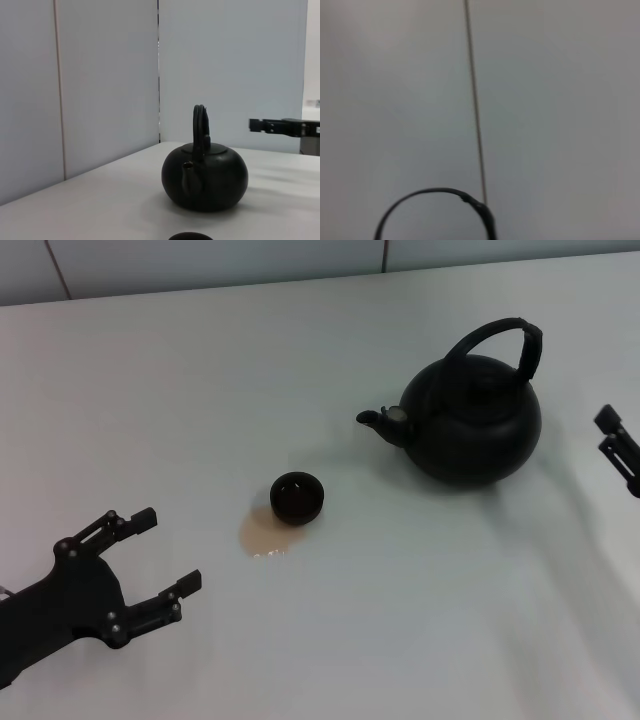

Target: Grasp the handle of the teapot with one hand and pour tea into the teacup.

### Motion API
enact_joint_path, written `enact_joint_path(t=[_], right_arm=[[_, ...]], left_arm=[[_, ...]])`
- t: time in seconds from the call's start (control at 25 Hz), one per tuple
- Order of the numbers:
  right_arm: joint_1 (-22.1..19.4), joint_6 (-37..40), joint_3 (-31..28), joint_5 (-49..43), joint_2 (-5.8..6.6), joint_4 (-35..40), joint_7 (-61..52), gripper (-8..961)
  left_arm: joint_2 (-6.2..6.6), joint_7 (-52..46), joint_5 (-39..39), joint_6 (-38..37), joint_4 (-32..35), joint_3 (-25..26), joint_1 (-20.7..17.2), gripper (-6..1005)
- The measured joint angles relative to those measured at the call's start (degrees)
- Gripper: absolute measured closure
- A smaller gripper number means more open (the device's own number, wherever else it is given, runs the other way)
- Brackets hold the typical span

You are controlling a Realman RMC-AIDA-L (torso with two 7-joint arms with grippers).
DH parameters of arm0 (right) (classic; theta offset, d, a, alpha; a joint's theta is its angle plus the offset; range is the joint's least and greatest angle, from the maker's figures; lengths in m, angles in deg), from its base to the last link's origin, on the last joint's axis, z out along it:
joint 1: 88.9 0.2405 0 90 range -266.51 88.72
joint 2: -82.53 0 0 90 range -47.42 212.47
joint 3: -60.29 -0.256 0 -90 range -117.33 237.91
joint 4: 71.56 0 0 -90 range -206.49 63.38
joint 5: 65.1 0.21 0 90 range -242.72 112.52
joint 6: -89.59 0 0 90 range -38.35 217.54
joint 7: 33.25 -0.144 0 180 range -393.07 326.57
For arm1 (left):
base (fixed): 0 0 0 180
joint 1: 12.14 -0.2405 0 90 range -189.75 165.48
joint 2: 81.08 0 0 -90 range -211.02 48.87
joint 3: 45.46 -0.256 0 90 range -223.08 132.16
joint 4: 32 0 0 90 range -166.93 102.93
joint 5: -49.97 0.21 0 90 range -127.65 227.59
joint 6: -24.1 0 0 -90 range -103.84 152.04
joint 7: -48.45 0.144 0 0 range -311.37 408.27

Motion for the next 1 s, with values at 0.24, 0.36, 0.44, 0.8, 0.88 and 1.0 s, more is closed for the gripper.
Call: enact_joint_path(t=[0.24,0.36,0.44,0.8,0.88,1.0], right_arm=[[-1.1,2.9,-0.2,-1.0,0.24,0.9,-2.2,244],[-1.0,6.2,2.1,-3.8,0.56,4.6,-6.4,244],[-0.1,10.6,7.3,-11.1,1.73,13.9,-16.5,244],[9.8,13.5,15.6,-30.5,8.57,24.4,-33.8,243],[12.0,13.8,15.9,-33.6,8.91,26.1,-34.7,243],[14.1,14.6,17.9,-36.2,8.87,28.8,-35.6,243]], left_arm=[[0.00,0.1,0.0,0.2,-0.6,0.0,0.2,136],[0.00,0.1,0.1,0.3,-0.6,0.0,0.2,136],[0.12,0.1,0.2,0.3,-0.6,-0.3,0.2,136],[0.53,-3.6,3.3,0.9,3.4,-4.2,2.2,136],[0.61,-5.7,4.1,0.9,4.7,-4.2,2.8,136],[1.00,-8.8,4.8,0.3,6.3,-4.2,3.6,136]])
